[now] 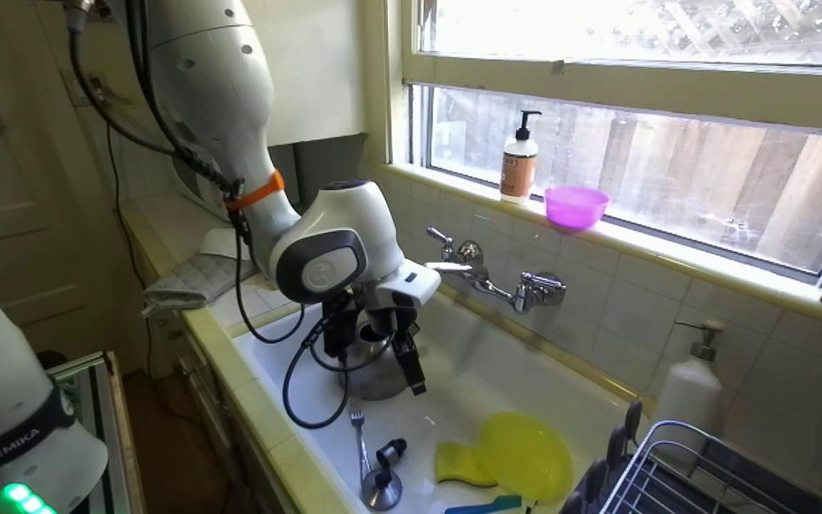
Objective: Move the kettle to the left side of the sink then use the yellow sponge to wipe the yellow plate.
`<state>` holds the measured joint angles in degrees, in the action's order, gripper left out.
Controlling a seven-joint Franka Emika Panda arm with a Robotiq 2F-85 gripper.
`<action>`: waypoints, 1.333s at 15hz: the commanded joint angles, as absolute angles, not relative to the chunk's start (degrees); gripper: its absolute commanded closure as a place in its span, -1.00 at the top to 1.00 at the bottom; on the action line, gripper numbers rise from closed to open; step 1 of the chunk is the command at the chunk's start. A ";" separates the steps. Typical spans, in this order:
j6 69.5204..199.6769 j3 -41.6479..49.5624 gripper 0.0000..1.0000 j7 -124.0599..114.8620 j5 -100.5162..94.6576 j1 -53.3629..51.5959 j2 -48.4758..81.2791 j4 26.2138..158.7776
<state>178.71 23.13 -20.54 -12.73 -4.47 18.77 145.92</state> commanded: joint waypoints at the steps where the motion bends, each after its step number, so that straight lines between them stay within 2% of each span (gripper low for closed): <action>1: 183.20 18.05 1.00 -14.35 -5.44 2.13 25.56 143.49; 2: 181.17 14.56 1.00 -13.07 -3.16 5.79 26.11 142.53; 3: 181.18 19.18 1.00 -12.93 -3.42 0.38 23.30 144.70; 5: 181.06 16.21 1.00 -11.79 -1.80 3.71 25.27 143.49; 10: 181.05 15.35 1.00 -11.73 -1.55 4.52 25.93 142.62; 16: 184.74 21.68 1.00 -12.83 0.70 -2.54 39.05 134.71; 20: 186.84 21.25 1.00 -11.71 2.05 -3.19 46.56 129.01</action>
<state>184.32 20.86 -13.83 -0.64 -1.91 39.64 134.12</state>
